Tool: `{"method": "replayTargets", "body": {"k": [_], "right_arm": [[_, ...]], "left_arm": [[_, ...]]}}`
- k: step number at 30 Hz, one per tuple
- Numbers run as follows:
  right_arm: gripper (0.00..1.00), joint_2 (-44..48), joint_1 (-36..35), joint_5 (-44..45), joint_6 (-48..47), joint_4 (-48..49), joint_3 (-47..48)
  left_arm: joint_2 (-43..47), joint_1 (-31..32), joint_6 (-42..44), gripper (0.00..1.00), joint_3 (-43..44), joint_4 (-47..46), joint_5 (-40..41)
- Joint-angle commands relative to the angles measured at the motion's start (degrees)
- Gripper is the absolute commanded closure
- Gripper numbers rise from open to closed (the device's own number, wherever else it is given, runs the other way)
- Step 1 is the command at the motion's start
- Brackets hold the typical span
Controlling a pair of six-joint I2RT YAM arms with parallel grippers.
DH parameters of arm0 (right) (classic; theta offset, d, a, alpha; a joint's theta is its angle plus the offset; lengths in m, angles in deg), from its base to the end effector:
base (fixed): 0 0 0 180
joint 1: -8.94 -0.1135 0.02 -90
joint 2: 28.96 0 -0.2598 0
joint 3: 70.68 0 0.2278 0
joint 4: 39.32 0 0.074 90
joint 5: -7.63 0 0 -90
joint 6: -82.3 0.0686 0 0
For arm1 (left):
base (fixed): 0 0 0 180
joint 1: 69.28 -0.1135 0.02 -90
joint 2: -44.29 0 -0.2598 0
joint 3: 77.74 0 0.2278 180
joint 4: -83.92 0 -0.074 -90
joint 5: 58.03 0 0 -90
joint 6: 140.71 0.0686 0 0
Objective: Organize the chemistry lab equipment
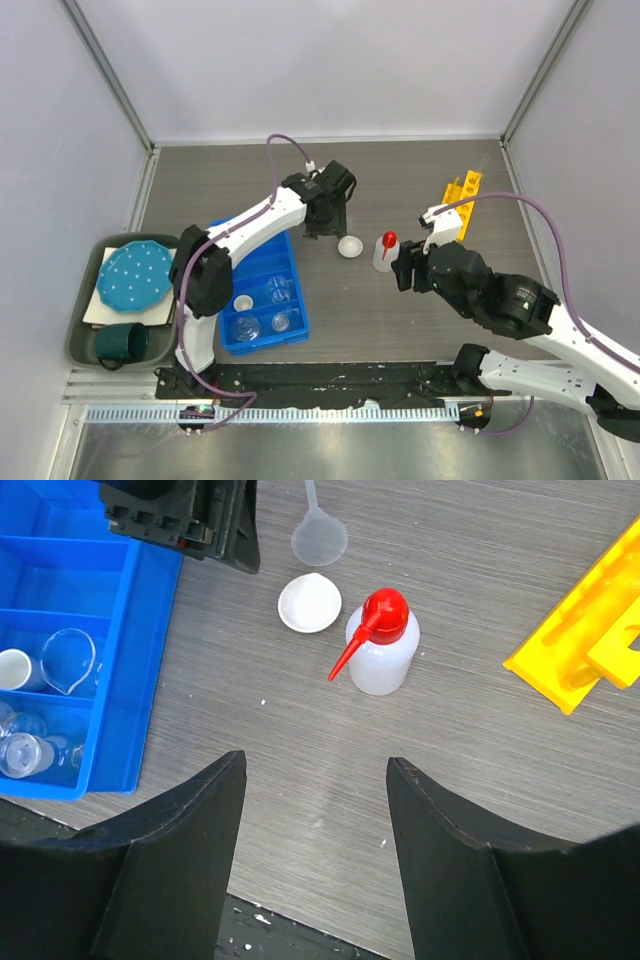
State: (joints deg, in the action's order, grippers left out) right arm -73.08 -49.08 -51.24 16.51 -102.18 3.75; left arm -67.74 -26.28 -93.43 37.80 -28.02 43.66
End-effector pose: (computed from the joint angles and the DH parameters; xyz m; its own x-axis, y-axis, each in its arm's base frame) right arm 0.1053 0.1017 0.3379 -0.4630 -0.0787 -0.8829 -0.3349 0.9378 0.0920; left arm 0.3060 -0.2664 0.2408 -0.8951 -0.0737 -0.4398 -0.0041 0.9876 -0.1571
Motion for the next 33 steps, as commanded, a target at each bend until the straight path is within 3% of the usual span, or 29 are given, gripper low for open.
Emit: {"method": "replayTargets", "body": {"k": [1, 18, 33], "right_arm": [[0.36, 0.79, -0.34, 2.35, 0.14, -0.22, 1.40], [0.36, -0.26, -0.34, 2.35, -1.09, 3.03, -0.62], [0.36, -1.32, -0.34, 1.74, -1.53, 4.70, -1.76]], "left_arm": [[-3.36, -0.11, 0.27, 0.40, 2.57, -4.71, -3.07], [-11.02, -0.46, -0.43, 0.40, 2.21, -11.13, -5.97], [-12.51, -1.78, -1.14, 0.44, -3.76, -18.08, -8.61]]}}
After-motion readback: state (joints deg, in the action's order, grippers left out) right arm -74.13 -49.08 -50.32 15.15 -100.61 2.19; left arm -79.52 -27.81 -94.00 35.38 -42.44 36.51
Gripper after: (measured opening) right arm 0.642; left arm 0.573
